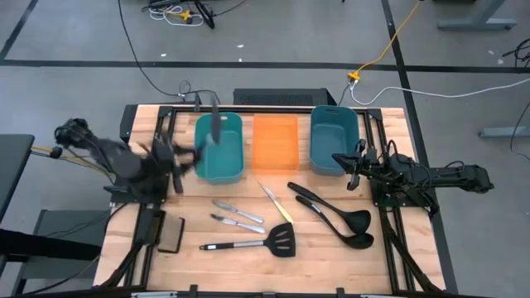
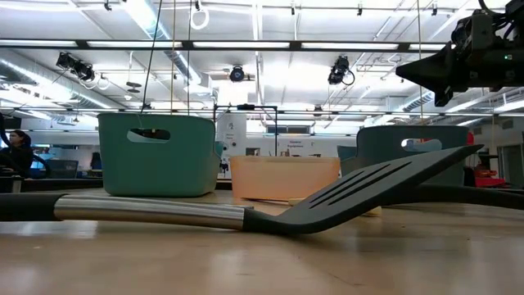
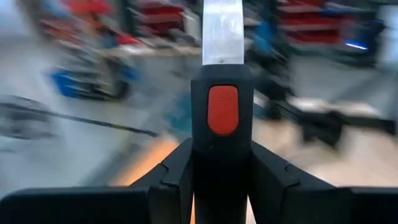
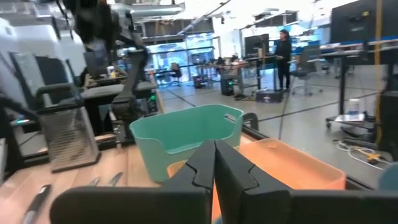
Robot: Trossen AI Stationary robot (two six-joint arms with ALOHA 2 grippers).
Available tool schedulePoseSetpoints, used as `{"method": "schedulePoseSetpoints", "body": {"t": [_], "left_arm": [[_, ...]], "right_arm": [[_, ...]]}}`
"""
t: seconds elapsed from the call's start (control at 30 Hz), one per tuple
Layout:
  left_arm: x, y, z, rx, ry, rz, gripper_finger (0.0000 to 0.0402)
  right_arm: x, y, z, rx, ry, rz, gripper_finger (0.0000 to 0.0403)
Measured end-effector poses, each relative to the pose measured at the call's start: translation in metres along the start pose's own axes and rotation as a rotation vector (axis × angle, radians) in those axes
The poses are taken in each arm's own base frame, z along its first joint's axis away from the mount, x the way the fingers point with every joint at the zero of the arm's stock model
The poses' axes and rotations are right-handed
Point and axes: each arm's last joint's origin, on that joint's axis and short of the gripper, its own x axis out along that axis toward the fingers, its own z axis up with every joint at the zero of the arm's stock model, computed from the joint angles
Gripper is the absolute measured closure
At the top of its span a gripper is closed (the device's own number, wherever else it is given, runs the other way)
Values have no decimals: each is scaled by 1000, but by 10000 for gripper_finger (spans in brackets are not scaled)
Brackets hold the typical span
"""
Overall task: Pick & Place Kitchen Items
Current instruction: Put the gray spatula into the green bin
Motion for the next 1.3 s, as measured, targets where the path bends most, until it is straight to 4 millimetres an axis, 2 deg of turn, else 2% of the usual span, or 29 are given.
{"method": "schedulePoseSetpoints", "body": {"t": [0.17,0.27,0.33,0.47,0.67,0.8,0.93,1.03,1.13,1.3], "left_arm": [[11,36,45,318,50,344,287],[25,53,57,544,162,519,287],[36,64,58,709,286,619,287],[60,83,44,1006,574,692,287],[86,105,26,1235,866,670,287],[86,113,24,1404,1020,624,287],[84,118,19,1440,1074,567,287],[81,119,8,1431,1131,505,287],[78,117,-12,1478,1197,397,287],[64,115,-26,1497,1177,384,287]], "right_arm": [[0,-1,0,-7,3,-33,392],[0,-1,0,-23,3,-32,392],[0,-1,-1,-26,4,-33,392],[0,-1,-1,-35,6,-32,392],[0,-2,-3,-65,25,-44,392],[0,-2,-4,-93,35,-75,392],[0,-3,-5,-121,53,-78,392],[0,-3,-7,-130,69,-79,392],[0,-3,-9,-133,88,-80,392],[0,-3,-9,-132,90,-80,392]]}}
